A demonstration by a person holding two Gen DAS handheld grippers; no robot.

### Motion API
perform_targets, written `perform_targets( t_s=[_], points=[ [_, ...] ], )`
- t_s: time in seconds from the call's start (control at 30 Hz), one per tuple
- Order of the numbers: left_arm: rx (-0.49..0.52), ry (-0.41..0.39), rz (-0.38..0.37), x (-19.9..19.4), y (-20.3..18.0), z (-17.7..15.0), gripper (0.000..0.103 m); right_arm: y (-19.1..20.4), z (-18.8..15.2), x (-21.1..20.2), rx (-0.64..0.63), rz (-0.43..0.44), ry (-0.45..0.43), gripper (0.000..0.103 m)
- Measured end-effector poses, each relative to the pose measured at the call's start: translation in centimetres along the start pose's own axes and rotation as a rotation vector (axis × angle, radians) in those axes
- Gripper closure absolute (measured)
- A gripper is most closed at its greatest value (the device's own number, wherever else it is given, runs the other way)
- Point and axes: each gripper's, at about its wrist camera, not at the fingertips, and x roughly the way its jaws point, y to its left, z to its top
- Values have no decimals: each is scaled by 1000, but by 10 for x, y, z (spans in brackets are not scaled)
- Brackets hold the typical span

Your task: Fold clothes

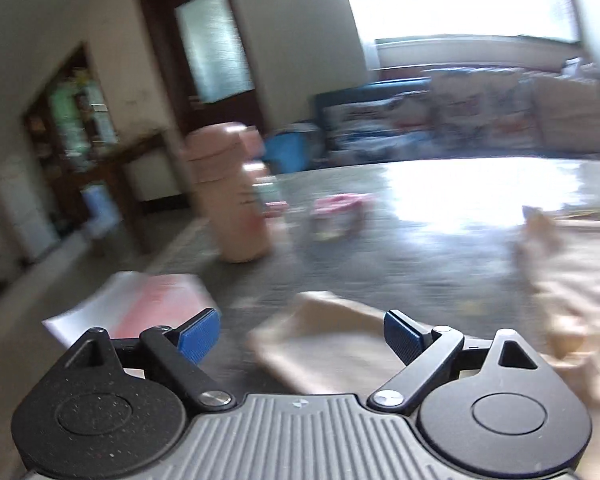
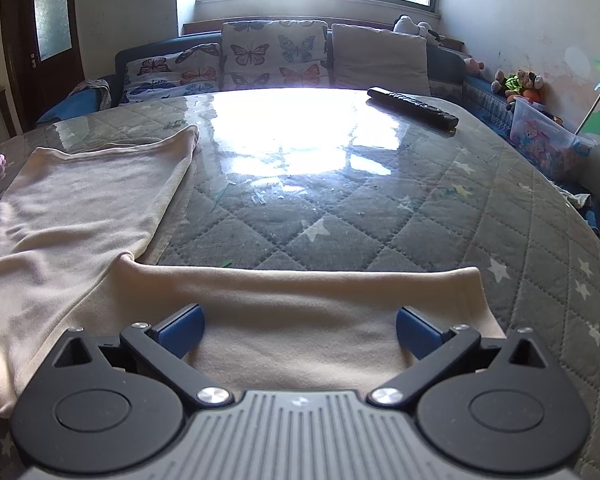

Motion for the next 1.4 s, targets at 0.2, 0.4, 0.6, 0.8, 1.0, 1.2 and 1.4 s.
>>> perform_targets(
  t_s=[0.2, 0.4, 0.6, 0.8, 1.0, 1.2, 1.4],
  points=[
    [30, 12, -75, -4, -25, -4, 10, 0, 0, 0, -1, -1, 3, 0],
    [-54, 58, -7, 11, 19, -12, 10, 0, 1, 1, -5, 1, 4, 0],
    [-100, 104, 63, 26, 57, -22, 10, 2, 1, 1, -7, -2, 4, 0],
    [-124, 128, 112, 36, 81, -27, 9, 2, 1, 0, -7, -4, 5, 0],
    [-137, 133, 140, 44, 88, -25, 8, 2, 2, 0, -6, -3, 7, 0],
    [-128, 134, 153, 45, 92, -25, 8, 1, 2, 0, -1, -1, 7, 0],
    [-126, 146, 167, 51, 95, -24, 8, 1, 1, 0, 0, -3, 7, 0]
  ],
)
